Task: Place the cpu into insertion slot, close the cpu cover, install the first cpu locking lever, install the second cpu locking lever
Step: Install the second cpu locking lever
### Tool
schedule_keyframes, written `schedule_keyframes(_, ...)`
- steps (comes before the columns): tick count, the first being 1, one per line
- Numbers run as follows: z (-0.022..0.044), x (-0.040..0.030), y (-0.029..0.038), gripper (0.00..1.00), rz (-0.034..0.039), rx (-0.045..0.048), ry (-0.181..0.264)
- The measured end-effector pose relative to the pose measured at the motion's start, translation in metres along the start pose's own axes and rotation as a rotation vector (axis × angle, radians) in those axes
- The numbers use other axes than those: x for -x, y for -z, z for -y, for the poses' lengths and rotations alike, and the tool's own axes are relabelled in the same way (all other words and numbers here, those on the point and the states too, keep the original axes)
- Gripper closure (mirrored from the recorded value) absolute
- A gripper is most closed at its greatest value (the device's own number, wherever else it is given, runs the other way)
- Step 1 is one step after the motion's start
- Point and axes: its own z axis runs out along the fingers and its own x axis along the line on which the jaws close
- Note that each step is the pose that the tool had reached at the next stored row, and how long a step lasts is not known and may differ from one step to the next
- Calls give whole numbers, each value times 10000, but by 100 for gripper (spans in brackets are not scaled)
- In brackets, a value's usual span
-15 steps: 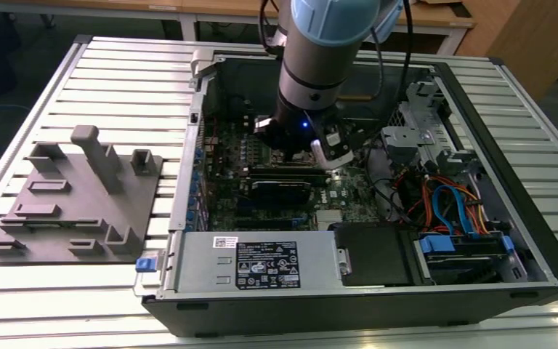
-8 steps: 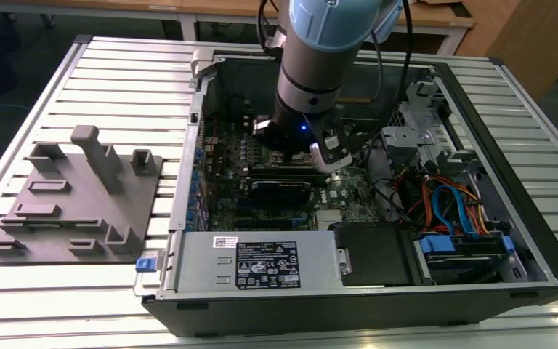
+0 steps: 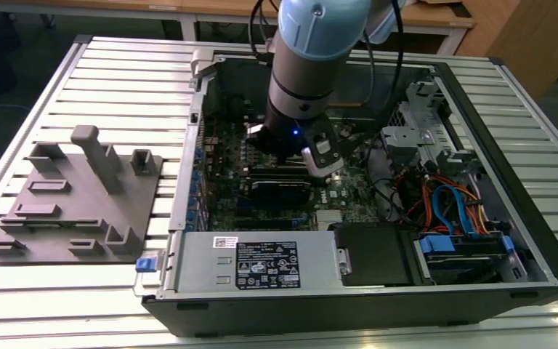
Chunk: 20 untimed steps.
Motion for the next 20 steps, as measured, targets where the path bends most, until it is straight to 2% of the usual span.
schedule_keyframes(2,12,0,-16,90,-5,27,28)
schedule_keyframes(16,21,0,-23,90,-7,31,30)
schedule_keyframes(19,27,0,-25,90,-8,67,32)
schedule_keyframes(20,31,-6,-25,90,-10,112,32)
